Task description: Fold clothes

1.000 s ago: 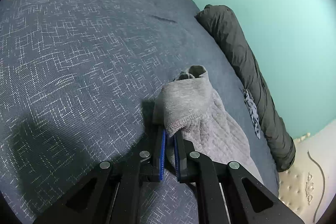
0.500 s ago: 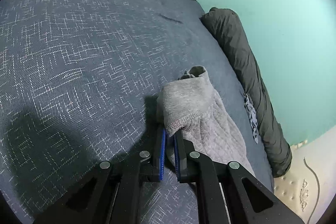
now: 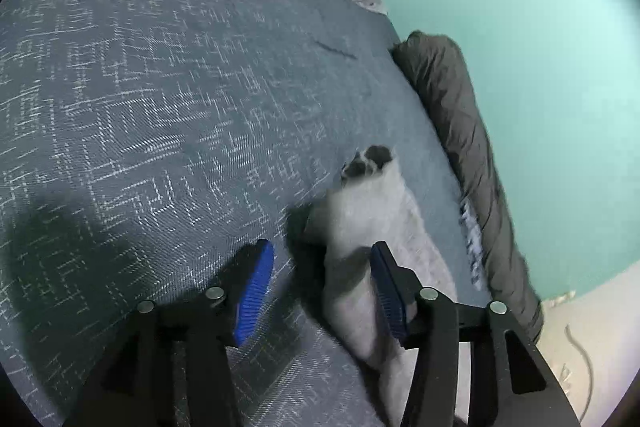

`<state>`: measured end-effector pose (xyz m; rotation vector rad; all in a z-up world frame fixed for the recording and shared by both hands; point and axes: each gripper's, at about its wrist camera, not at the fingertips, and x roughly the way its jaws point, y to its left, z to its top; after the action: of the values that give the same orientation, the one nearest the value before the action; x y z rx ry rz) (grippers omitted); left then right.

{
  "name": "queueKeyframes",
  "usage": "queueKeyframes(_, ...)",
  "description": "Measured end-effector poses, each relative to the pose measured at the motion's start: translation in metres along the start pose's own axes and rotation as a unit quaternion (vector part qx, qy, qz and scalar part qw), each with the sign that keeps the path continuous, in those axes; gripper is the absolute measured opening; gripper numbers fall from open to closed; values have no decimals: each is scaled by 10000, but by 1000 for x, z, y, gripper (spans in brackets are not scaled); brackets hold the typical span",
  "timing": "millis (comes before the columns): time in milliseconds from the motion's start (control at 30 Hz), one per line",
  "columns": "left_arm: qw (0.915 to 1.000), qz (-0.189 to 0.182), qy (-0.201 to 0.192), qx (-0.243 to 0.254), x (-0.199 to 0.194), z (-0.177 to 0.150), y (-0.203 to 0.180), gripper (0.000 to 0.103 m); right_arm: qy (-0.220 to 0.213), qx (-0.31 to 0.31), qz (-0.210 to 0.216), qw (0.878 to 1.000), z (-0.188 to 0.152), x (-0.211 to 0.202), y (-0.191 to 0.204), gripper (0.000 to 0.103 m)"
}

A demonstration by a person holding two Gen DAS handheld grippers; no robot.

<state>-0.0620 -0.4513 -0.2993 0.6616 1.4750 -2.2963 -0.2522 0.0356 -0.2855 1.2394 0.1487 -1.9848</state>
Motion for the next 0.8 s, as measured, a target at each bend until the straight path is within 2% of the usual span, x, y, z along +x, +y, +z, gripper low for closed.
queueKeyframes(100, 10000, -65, -57, 14, -3, 0, -4, 67, -172, 102, -44, 9998, 2, -7, -1, 6)
queueKeyframes(233, 9999, -122, 28, 120, 3, -3, -10, 71, -618, 301, -175, 9975, 2, -34, -12, 6)
queueKeyframes(333, 9996, -163, 189, 119, 13, -6, -10, 71, -862, 590, -317, 9940, 0, -59, -35, 7)
queueKeyframes(400, 9998, -56, 91, 145, 14, -8, -8, 70, -964, 769, -496, 9911, -4, -76, -57, 9)
queueKeyframes(500, 9994, 71, -183, 301, 1, -9, -16, 70, -1074, 1241, -699, 9840, -23, -106, -101, 16)
queueKeyframes(567, 9984, 156, -367, 405, -8, -10, -22, 70, -1122, 1696, -927, 9747, -40, -126, -137, 25)
queueKeyframes(633, 9969, 241, -550, 509, -17, -11, -27, 70, -1179, 2203, -1166, 9612, -58, -145, -173, 28)
queueKeyframes(800, 9964, 99, -496, 676, -18, -23, -48, 70, -1338, 3011, -1800, 9269, -94, -190, -240, 46)
